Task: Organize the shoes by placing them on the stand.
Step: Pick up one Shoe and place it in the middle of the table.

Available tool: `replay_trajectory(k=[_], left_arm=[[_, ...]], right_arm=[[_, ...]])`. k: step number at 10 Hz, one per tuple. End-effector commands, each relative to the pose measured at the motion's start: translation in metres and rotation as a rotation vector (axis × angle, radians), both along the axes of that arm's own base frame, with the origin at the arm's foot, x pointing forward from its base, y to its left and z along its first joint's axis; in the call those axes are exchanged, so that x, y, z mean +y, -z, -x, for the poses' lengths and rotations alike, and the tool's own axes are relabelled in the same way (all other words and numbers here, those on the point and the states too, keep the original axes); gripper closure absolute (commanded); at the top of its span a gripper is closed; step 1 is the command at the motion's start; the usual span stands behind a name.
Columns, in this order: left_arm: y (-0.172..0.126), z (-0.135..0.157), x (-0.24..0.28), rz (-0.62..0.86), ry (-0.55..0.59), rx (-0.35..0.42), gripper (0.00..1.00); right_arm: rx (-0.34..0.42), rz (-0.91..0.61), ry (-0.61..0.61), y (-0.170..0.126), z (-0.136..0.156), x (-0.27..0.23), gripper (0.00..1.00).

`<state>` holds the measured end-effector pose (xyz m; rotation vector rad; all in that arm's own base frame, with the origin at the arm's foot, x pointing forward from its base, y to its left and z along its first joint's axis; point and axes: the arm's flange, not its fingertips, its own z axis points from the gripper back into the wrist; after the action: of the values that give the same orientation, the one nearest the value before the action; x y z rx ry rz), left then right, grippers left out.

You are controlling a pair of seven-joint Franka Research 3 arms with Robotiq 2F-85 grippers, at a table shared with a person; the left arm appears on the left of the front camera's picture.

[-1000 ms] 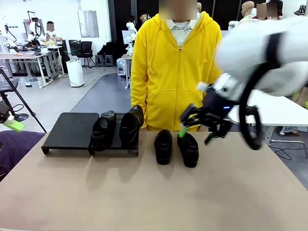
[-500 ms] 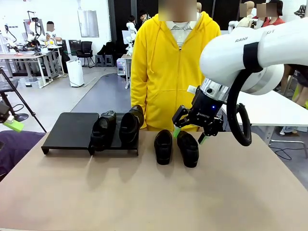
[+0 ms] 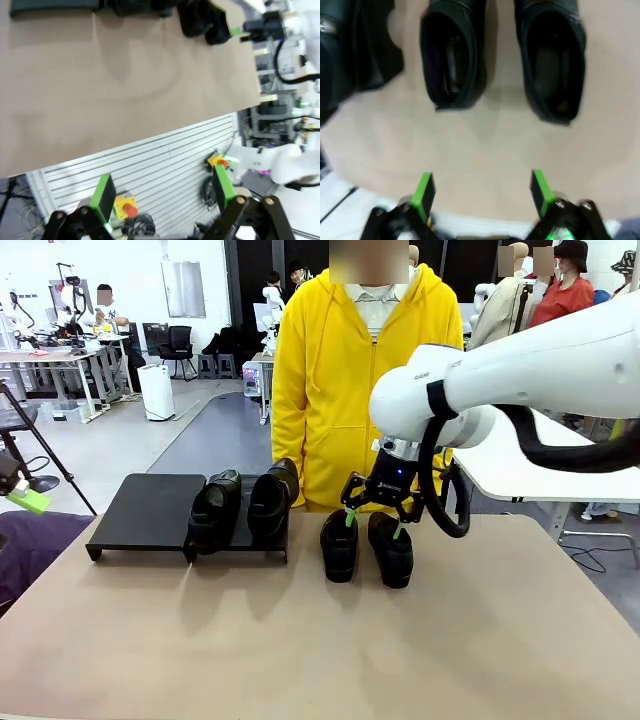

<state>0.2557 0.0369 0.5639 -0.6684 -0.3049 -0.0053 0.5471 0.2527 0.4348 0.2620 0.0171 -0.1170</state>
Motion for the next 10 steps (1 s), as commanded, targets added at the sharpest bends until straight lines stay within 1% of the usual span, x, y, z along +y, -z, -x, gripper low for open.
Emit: replay_trajectory(k=[1, 4, 5, 6, 7, 9, 10], left_arm=[[0.001, 0.002, 0.005, -0.006, 0.012, -0.005, 0.00], [0.001, 0.002, 0.005, -0.006, 0.012, -0.005, 0.00], [0.001, 0.002, 0.005, -0.006, 0.012, -0.005, 0.00], [0.001, 0.002, 0.005, -0.006, 0.012, -0.005, 0.00], [0.001, 0.002, 0.005, -0.006, 0.012, -0.005, 0.00], [0.001, 0.002, 0.005, -0.006, 0.012, -0.005, 0.00], [0.001, 0.002, 0.005, -0.006, 0.012, -0.005, 0.00]], right_arm=[[0.038, 0.005, 0.022, -0.003, -0.023, 0.020, 0.00], [0.004, 0.022, 0.059, 0.016, -0.052, 0.032, 0.00], [-0.006, 0.060, 0.069, 0.025, -0.062, 0.032, 0.00], [-0.026, 0.097, 0.089, 0.033, -0.067, 0.032, 0.00], [-0.025, 0.103, 0.089, 0.042, -0.073, 0.030, 0.00], [-0.049, 0.087, 0.097, 0.059, -0.083, 0.028, 0.00], [-0.045, 0.069, 0.090, 0.063, -0.085, 0.029, 0.00]])
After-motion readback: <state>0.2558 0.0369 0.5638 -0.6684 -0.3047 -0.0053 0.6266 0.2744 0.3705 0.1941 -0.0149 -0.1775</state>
